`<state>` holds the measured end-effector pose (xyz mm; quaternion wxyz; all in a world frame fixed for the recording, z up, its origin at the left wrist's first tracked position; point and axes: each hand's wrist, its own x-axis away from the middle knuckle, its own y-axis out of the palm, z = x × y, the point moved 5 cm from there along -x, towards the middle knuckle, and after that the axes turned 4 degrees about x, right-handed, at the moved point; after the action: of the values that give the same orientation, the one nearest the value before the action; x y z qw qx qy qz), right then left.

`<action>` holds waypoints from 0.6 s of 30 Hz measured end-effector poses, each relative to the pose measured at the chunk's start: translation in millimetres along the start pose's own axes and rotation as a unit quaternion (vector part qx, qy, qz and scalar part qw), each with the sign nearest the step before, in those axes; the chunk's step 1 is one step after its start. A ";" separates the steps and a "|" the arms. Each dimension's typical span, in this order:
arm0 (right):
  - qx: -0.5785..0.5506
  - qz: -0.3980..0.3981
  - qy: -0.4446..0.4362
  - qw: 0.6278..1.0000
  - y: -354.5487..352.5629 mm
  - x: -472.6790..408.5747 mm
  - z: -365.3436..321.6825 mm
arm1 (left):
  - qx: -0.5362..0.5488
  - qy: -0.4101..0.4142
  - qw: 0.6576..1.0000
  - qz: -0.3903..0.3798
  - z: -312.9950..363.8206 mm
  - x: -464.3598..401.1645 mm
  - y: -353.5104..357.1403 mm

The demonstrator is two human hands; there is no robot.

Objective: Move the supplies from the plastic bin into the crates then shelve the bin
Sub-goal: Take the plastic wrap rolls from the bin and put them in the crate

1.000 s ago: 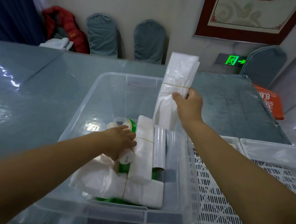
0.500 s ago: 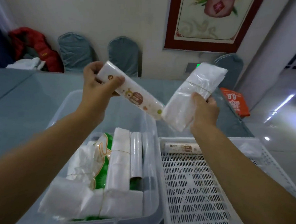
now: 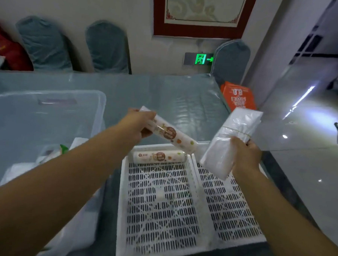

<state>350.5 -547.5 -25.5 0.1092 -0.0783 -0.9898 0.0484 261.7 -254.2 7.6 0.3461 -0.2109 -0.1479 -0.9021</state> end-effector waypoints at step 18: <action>0.211 -0.200 -0.051 0.955 -22.5 -53.5 58.6 | 0.111 -0.127 0.954 0.246 -187.8 -12.2 -14.1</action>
<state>385.8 -583.0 -91.1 0.0797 0.1487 -0.9567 0.2370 208.0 -314.7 -162.8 0.5568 -0.3139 -0.2338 -0.7327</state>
